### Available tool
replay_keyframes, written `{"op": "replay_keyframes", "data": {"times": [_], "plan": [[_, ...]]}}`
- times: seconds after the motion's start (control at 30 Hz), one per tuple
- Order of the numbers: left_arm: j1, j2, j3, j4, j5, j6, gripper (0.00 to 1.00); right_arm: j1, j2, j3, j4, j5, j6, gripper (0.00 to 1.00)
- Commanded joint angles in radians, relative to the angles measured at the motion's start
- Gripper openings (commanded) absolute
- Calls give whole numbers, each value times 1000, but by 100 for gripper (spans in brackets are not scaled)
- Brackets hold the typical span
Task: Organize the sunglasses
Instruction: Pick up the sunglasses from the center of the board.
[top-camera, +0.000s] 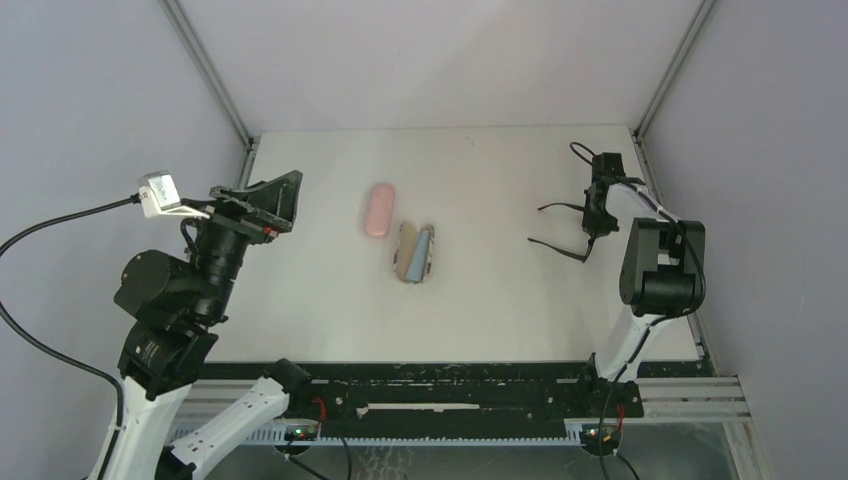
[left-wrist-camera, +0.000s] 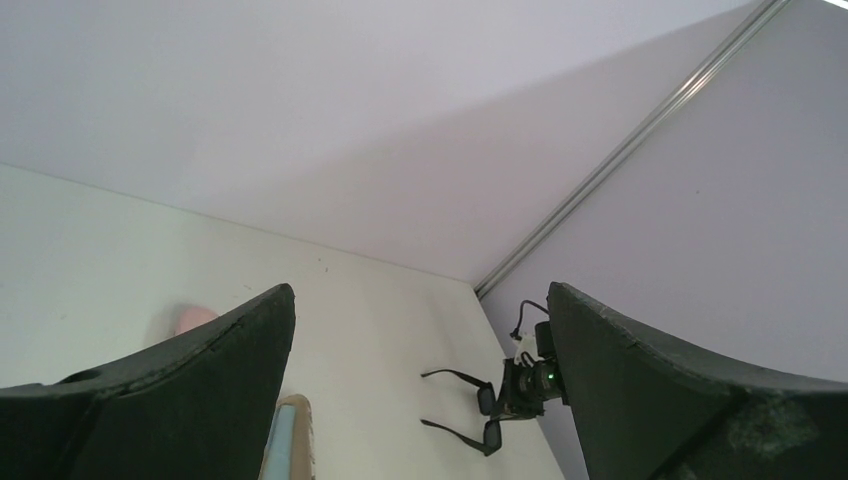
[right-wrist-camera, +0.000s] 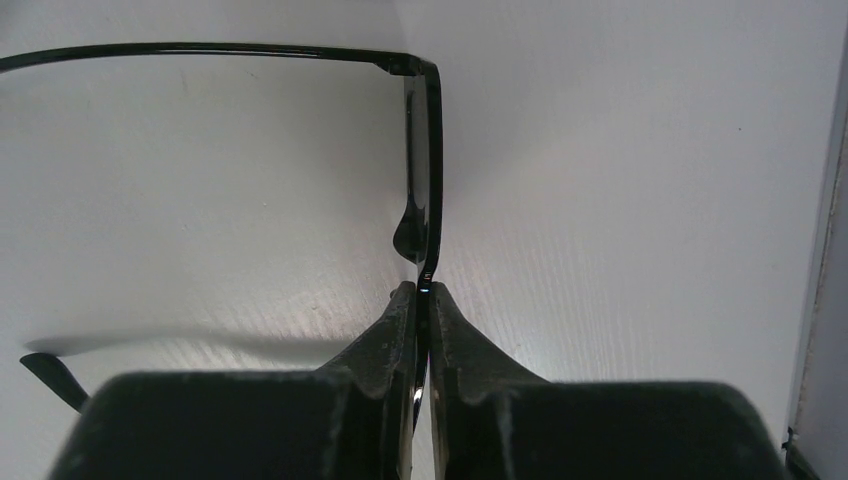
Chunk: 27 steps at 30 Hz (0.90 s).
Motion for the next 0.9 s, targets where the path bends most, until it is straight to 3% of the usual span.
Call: {"op": "replay_keyframes", "data": {"times": [0.0,0.2,0.63,0.87], "plan": [[5,-6,-23,-21,-30,34,100,1,8,30,11,-14,-12,2],[5,-6,-57,-67,-50,54,100,59,-44,25,-7,-87,-9,0],[5,16,-209,-138,-23,65,100,416,-189,-23,-42,-338,-71,0],[4,9,-261,-153,-27,68,100,550,-183,-76,-62,-288,-74,0]]}}
